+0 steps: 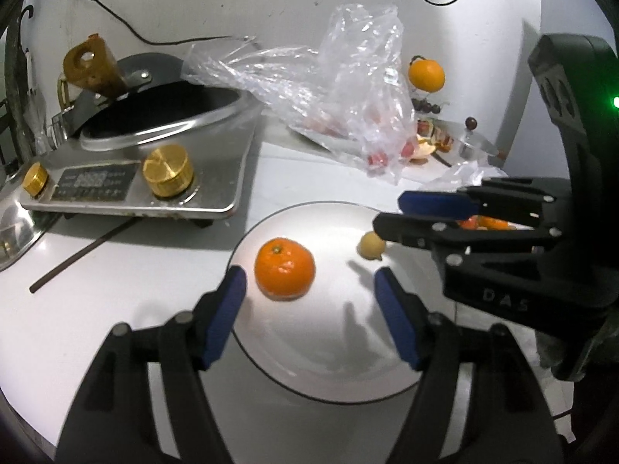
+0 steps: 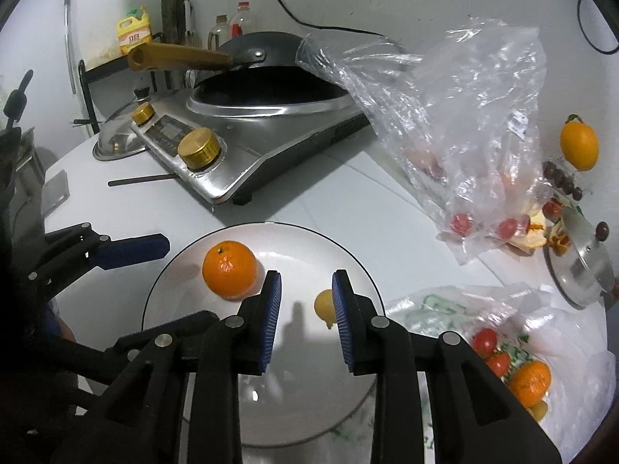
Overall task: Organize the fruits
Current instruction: 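Move both tools back over the fruit on the bag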
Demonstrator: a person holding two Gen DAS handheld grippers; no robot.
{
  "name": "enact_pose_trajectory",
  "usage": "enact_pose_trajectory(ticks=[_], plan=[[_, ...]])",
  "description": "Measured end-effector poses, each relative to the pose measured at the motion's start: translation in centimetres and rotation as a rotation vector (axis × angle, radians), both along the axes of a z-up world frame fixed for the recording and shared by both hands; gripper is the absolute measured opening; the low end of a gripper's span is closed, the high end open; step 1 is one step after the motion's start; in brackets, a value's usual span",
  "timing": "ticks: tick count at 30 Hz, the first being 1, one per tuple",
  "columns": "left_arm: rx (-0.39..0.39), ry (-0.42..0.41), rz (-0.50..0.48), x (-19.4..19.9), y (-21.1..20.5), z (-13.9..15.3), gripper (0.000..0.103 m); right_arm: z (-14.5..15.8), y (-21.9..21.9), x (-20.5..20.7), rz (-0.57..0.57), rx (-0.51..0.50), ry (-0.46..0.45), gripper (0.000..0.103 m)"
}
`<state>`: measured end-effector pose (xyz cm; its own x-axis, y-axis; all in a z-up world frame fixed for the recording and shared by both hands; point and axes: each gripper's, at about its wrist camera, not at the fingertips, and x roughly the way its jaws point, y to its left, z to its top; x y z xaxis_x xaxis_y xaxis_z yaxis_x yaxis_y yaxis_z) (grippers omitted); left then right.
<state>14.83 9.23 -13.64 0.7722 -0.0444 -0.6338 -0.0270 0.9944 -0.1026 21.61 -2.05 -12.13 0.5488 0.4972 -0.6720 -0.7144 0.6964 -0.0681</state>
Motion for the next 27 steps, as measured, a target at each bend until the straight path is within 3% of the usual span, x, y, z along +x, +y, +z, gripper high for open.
enact_pose_trajectory(ticks=[5,9,27], plan=[[0.002,0.0,-0.001,-0.6,-1.1,0.2,0.07,0.4,-1.3,-1.1,-0.013,0.007,-0.015,0.031],[0.005,-0.002,0.002,-1.0,-2.1,0.4,0.07,0.8,-2.5,-2.0,-0.02,0.015,-0.024,0.037],[0.032,0.013,-0.056,-1.3,-8.4,0.9,0.07,1.2,-10.5,-3.9,-0.117,0.057,-0.04,0.038]])
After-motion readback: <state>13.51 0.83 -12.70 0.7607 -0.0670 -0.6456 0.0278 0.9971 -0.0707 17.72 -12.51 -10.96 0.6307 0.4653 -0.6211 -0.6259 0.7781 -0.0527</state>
